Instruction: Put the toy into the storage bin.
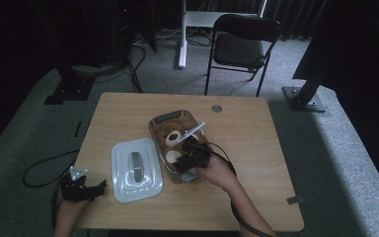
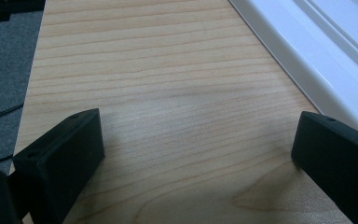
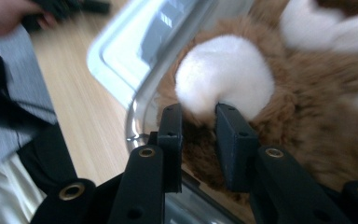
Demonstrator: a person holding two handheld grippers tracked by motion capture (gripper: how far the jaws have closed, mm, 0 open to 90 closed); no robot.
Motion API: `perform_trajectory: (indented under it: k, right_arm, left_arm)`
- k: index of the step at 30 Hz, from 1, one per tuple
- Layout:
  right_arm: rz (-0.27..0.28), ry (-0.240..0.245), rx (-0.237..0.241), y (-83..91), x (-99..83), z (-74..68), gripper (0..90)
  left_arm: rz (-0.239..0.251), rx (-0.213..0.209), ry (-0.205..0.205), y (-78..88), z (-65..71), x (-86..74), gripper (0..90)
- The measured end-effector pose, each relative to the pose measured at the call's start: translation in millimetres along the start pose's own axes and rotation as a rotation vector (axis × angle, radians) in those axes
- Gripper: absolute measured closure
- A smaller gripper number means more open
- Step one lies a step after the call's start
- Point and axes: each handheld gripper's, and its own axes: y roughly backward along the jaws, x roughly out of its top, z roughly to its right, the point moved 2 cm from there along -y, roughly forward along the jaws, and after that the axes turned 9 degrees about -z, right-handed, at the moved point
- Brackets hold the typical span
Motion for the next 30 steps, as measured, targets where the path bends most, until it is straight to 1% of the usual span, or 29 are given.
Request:
perform_trajectory:
  k: [1,3,4,5,6,7,8,9,10,11,12,13,14,15,16,17,18,19,20,21,22,23,25,26,27,28,29,30]
  right_arm:
    - [0.027,-0.003,0.001,6.6,-0.9,0.9,69.7]
    - [0.085,-0.007,-0.018,19.2,-2.7,2.9,68.4]
    - [0.119,-0.017,-0.050,28.0,-4.3,5.6,65.6]
    - [0.173,-0.053,-0.116,40.5,-7.3,15.4,65.4]
    - [0.173,-0.053,-0.116,40.5,-7.3,15.4,65.4]
    - [0.185,-0.074,-0.133,44.5,-8.8,20.8,65.7]
    - [0.201,-0.114,-0.161,49.9,-11.3,29.7,67.7]
    - [0.209,-0.134,-0.173,52.6,-12.9,34.8,70.9]
    - [0.219,-0.158,-0.174,55.0,-15.1,42.6,72.3]
    - [0.212,-0.181,-0.188,54.8,-16.1,51.0,72.4]
    - [0.212,-0.181,-0.188,54.8,-16.1,51.0,72.4]
    - [0.208,-0.192,-0.193,53.8,-15.5,53.8,72.8]
    - [0.194,-0.206,-0.204,50.5,-13.2,58.7,72.7]
    - [0.165,-0.212,-0.219,43.1,-9.5,63.5,73.2]
    - [0.165,-0.212,-0.219,43.1,-9.5,63.5,73.2]
    - [0.118,-0.224,-0.230,30.6,-4.6,69.2,74.6]
    - [0.118,-0.224,-0.230,30.6,-4.6,69.2,74.6]
    - [0.091,-0.226,-0.234,24.9,-3.1,71.2,76.3]
    - [0.041,-0.217,-0.228,14.5,-0.8,73.0,79.4]
    - [-0.030,-0.200,-0.244,0.4,1.7,72.9,85.3]
    - [-0.030,-0.200,-0.244,0.4,1.7,72.9,85.3]
    - [-0.076,-0.174,-0.260,-9.5,2.0,70.3,86.3]
    - [-0.071,-0.173,-0.263,-10.3,1.5,69.2,86.3]
    - [-0.061,-0.164,-0.259,-10.3,0.0,67.0,86.2]
    - [-0.030,-0.151,-0.271,-9.1,-1.4,64.5,84.3]
    - [-0.030,-0.151,-0.271,-9.1,-1.4,64.5,84.3]
    - [-0.012,-0.137,-0.275,-6.9,-2.2,62.9,81.4]
    - [0.048,-0.152,-0.264,4.2,-4.3,62.0,76.3]
  left_arm:
    - [0.000,0.000,-0.001,0.0,0.0,0.0,3.0]
    - [0.001,0.001,0.001,0.1,0.2,-0.3,3.0]
    - [0.001,0.001,0.001,0.2,0.3,-0.4,3.0]
    - [0.000,0.001,0.001,0.2,0.3,-0.4,3.0]
    - [0.000,0.001,0.001,0.2,0.3,-0.4,3.0]
    - [0.001,0.001,0.000,0.2,0.3,-0.4,3.0]
    - [0.001,0.001,0.001,0.2,0.3,-0.4,3.0]
    - [0.000,0.001,0.001,0.3,0.4,-0.4,3.0]
    - [0.000,0.001,0.001,0.3,0.4,-0.4,3.0]
    - [0.000,0.002,-0.001,0.3,0.2,-0.4,3.0]
    - [0.000,0.002,-0.001,0.3,0.2,-0.4,3.0]
    - [0.000,0.001,0.000,0.3,0.2,-0.4,3.0]
    - [0.000,0.001,0.001,0.3,0.4,-0.4,3.0]
    - [0.000,0.001,0.001,0.3,0.4,-0.4,3.0]
    - [0.000,0.001,0.001,0.3,0.4,-0.4,3.0]
    - [0.000,0.001,0.001,0.3,0.4,-0.5,3.0]
    - [0.000,0.001,0.001,0.3,0.4,-0.4,3.0]
    - [0.000,0.001,0.001,0.3,0.3,-0.5,3.0]
    - [0.000,0.003,0.003,0.3,0.2,-0.4,3.0]
    - [0.001,0.010,0.017,0.1,0.0,-0.3,3.0]
    - [0.001,0.015,0.024,0.1,-0.1,-0.3,3.0]
    - [0.001,0.017,0.026,0.1,-0.2,-0.3,3.0]
    - [0.001,0.017,0.026,0.1,-0.1,-0.3,3.0]
    - [0.001,0.017,0.026,0.1,-0.1,-0.3,3.0]
    - [0.001,0.017,0.026,0.1,0.2,-0.4,3.0]
    - [0.001,0.017,0.026,0.1,0.2,-0.4,3.0]
    - [0.000,0.016,0.025,0.4,0.7,-0.6,3.0]
    - [-0.001,0.016,0.024,0.5,1.0,-0.7,3.0]
